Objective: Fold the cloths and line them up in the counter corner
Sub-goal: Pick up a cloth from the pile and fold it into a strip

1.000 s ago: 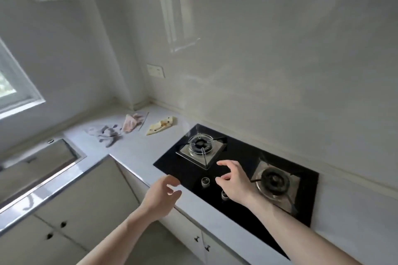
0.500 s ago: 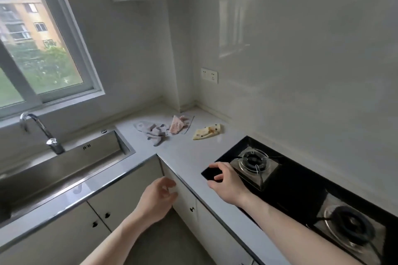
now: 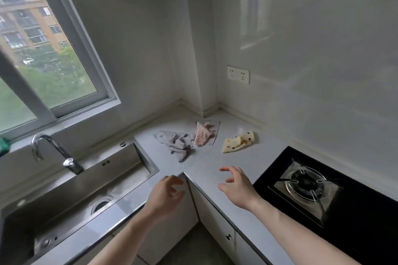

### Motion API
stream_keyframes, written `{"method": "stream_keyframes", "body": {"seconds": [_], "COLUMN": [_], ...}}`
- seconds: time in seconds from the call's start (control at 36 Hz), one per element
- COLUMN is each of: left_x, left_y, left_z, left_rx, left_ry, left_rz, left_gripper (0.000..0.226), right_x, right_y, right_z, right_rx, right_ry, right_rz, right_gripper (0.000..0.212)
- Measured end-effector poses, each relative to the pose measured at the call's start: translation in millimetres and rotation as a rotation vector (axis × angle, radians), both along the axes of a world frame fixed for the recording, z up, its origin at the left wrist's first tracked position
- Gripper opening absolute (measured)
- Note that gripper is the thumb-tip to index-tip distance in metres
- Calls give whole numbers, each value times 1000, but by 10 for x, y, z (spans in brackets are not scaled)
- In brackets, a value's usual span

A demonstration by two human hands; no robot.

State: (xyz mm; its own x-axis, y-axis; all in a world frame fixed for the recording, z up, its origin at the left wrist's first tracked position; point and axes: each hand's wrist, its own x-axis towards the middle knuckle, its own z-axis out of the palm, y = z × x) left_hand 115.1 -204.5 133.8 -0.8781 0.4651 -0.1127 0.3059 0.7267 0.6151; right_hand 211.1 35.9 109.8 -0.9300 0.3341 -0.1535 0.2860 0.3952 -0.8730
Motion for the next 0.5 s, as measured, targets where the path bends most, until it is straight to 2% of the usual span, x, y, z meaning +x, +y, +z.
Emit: {"method": "stream_keyframes", "body": {"seconds": [0.11,0.19,0.5], "left_x": [-472,-853,-2192], "left_y": [170,366,1375], "left_z": [-58,-129,-719], "left_rx": [-42,-92,-254], "left_ry": [16,17,39], "left_rz": [-104,-182,-613], "left_gripper": [26,17,33], "right_x": [-262,-433,-1039], "right_y": [98,178,343], "right_z": [-43,-94,-504], "right_rx": [11,18,81], "right_ry": [1,-11,-65], "right_rz": [-59,-133,-497], "right_gripper": [39,40,40]}}
